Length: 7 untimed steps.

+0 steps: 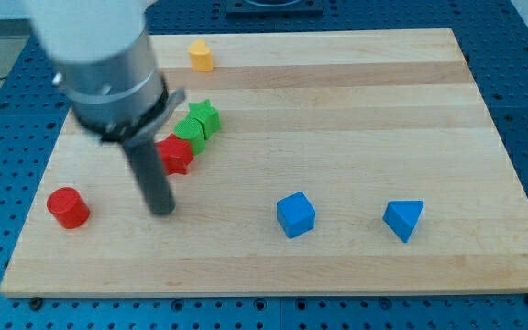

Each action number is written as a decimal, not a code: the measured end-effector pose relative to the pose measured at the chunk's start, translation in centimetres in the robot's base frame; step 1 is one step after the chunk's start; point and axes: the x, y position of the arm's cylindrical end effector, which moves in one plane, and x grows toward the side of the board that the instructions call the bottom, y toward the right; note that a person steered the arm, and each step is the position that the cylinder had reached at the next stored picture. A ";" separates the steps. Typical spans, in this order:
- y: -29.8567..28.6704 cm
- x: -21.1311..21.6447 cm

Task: Place red circle in between the green star and green circle

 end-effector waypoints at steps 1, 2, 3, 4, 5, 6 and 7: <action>-6.3 4.8; -12.1 2.3; -11.3 -2.5; -8.8 -4.7; -6.0 -7.2; -5.8 -9.9; -5.8 -9.0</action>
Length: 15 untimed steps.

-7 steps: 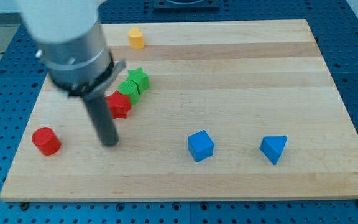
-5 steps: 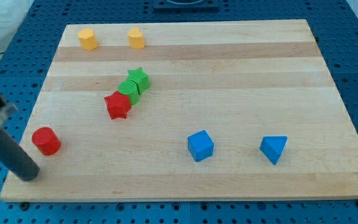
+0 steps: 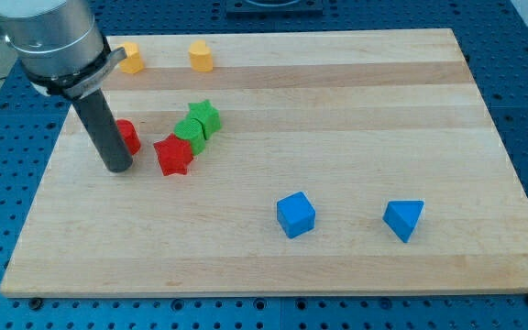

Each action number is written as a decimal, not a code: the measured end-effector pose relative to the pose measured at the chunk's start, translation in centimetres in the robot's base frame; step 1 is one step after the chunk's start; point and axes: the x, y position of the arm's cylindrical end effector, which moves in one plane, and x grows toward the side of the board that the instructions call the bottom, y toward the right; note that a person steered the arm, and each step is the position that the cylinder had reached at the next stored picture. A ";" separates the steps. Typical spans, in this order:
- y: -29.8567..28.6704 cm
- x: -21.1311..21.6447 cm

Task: Place red circle in between the green star and green circle

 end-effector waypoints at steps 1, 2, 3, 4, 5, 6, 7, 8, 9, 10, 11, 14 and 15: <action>-4.2 0.1; -7.8 -0.8; -7.3 -1.9; -3.7 -5.0; -3.6 -7.3; -2.2 -5.5; -3.0 -5.1; -3.0 -3.9; -2.1 -2.1; 4.6 -2.2; 8.9 -2.8; -1.1 -3.7; 1.6 -4.9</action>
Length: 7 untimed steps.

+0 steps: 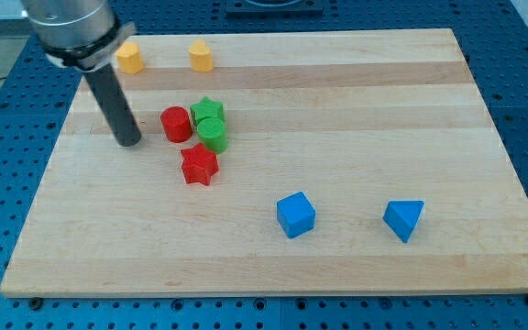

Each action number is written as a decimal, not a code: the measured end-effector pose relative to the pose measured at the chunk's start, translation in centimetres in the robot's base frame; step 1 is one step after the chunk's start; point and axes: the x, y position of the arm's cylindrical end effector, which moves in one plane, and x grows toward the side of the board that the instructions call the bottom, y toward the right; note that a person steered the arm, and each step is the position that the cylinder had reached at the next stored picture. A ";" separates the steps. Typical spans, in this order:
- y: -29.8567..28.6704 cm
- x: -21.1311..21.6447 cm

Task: Place red circle in between the green star and green circle

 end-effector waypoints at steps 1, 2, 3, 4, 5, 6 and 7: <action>4.3 0.0; 6.7 -0.1; 4.0 -5.2; 3.3 -6.7; 3.5 -9.3; 7.1 -11.2; 7.6 -9.3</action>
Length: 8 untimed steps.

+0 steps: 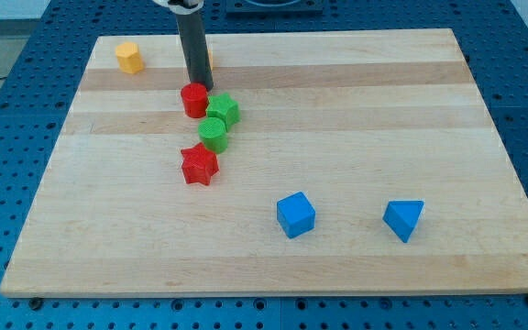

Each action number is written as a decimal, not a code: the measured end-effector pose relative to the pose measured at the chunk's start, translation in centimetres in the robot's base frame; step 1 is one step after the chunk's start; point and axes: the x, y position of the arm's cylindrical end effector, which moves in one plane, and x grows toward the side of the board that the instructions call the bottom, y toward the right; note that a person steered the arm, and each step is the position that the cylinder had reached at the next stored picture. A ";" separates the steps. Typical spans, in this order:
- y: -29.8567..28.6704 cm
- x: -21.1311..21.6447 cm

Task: Place red circle in between the green star and green circle

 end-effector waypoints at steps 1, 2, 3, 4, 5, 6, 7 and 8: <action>0.0 1.1; 0.2 1.9; 3.1 4.0; 5.4 5.4; 2.2 1.0; -2.8 -1.2; -5.7 3.7; -3.3 5.7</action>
